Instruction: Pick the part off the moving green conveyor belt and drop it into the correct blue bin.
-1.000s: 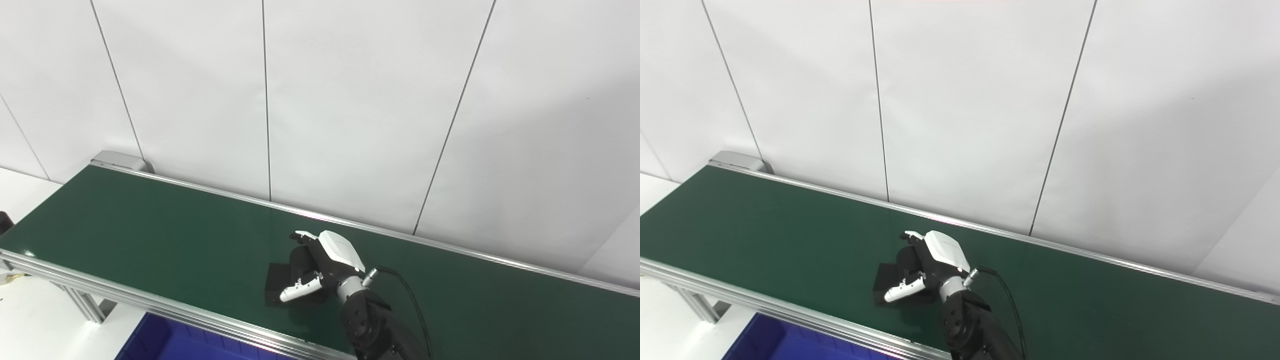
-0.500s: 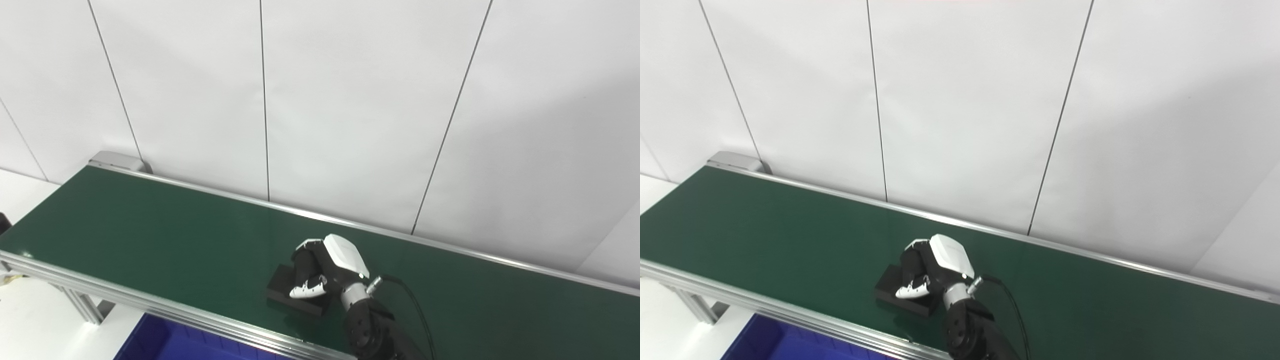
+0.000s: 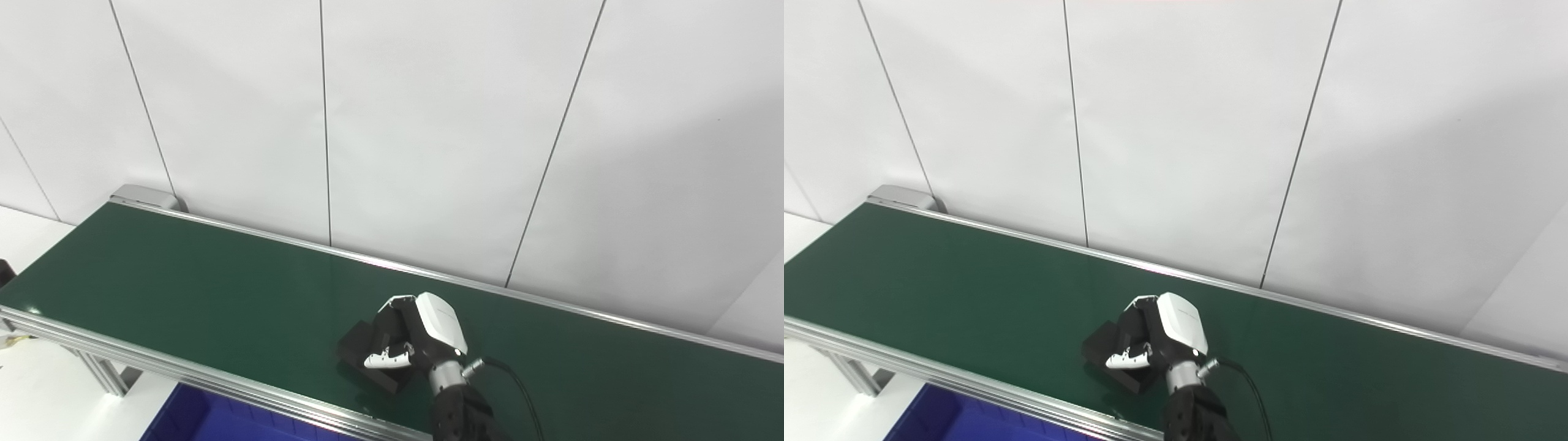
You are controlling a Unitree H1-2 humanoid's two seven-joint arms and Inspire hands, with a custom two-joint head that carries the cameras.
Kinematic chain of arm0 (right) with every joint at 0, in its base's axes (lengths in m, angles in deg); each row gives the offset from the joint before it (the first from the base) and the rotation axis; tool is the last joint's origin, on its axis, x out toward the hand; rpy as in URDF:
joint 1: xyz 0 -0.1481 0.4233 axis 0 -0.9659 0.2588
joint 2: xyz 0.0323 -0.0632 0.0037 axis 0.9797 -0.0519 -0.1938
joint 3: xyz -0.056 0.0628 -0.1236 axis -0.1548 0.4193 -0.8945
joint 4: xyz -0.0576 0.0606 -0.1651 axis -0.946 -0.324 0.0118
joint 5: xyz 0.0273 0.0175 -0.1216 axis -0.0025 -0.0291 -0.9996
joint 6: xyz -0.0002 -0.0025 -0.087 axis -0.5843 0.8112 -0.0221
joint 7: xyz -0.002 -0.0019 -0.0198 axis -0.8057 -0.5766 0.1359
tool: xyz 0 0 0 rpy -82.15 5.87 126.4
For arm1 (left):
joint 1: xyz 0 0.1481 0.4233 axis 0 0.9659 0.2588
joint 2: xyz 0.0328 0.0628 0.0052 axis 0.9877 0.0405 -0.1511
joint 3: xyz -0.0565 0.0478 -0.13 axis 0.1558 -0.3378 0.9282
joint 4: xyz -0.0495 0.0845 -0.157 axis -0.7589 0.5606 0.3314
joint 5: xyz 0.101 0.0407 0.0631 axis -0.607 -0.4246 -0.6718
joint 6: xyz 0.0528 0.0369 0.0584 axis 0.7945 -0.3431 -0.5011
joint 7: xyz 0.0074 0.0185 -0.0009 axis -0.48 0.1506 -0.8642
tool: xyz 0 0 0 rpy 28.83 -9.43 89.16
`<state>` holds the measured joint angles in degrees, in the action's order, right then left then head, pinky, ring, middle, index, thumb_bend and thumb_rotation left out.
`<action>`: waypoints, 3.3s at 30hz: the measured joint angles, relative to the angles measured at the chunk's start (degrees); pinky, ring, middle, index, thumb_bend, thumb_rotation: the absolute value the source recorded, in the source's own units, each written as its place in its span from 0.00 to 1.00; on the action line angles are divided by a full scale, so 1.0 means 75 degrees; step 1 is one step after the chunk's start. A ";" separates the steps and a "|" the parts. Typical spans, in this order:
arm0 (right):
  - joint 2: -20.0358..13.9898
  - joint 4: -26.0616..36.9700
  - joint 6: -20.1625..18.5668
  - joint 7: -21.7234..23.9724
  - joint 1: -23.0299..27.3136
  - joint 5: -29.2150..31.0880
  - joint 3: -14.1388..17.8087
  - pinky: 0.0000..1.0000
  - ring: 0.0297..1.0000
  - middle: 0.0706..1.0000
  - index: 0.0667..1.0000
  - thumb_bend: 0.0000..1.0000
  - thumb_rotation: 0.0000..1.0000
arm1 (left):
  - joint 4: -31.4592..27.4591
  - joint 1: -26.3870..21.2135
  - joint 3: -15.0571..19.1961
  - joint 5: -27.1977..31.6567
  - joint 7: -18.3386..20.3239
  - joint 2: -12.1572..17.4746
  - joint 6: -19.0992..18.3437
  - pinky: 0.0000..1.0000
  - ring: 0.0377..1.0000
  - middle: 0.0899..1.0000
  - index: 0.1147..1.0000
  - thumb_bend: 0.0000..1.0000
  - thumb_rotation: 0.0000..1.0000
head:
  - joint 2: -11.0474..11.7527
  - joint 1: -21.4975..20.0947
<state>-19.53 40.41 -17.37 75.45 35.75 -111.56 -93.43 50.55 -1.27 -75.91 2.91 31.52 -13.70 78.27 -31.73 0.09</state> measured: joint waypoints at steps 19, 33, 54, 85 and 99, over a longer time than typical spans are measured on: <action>-0.0446 0.4791 -0.0601 0.0936 -0.1815 -0.0172 0.0807 0.42 0.44 0.54 0.44 0.48 0.00 | -0.0977 0.0358 0.0224 0.0182 0.0348 0.0150 -0.0016 0.88 0.91 0.92 0.87 0.91 0.25 | -0.1137 -0.0961; -0.0682 0.6539 -0.0881 0.1412 -0.4159 0.0372 0.1912 0.40 0.51 0.47 0.43 0.46 0.00 | -0.1702 0.0637 0.0790 0.1067 0.0732 0.0287 -0.0449 0.89 0.91 0.91 0.86 0.92 0.24 | -0.1992 -0.1711; -0.1427 0.6405 -0.0851 0.1411 -0.6152 -0.0155 0.1882 0.43 0.51 0.55 0.44 0.47 0.00 | -0.2268 0.0678 0.1174 0.1257 0.1154 0.0668 -0.1031 0.85 0.89 0.90 0.85 0.91 0.23 | -0.2579 -0.2706; -0.1597 0.5488 -0.1346 0.2313 -0.6444 -0.2932 0.0956 1.00 1.00 0.97 0.84 0.75 0.45 | -0.1744 0.0854 0.1370 0.1675 0.1718 0.1126 -0.0150 0.89 0.92 0.91 0.86 0.91 0.21 | -0.1196 -0.3187; -0.0907 0.5954 -0.0270 0.0482 -0.7422 -0.1552 0.1050 0.79 0.91 0.96 0.95 0.81 0.44 | -0.1674 0.0831 0.1430 0.1680 0.1817 0.1192 -0.0145 0.87 0.92 0.92 0.86 0.91 0.20 | -0.1195 -0.3176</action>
<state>-26.33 85.06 -19.39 79.06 -19.92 -123.20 -85.55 37.99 4.96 -65.19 15.51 45.15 -4.76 77.18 -40.69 -23.73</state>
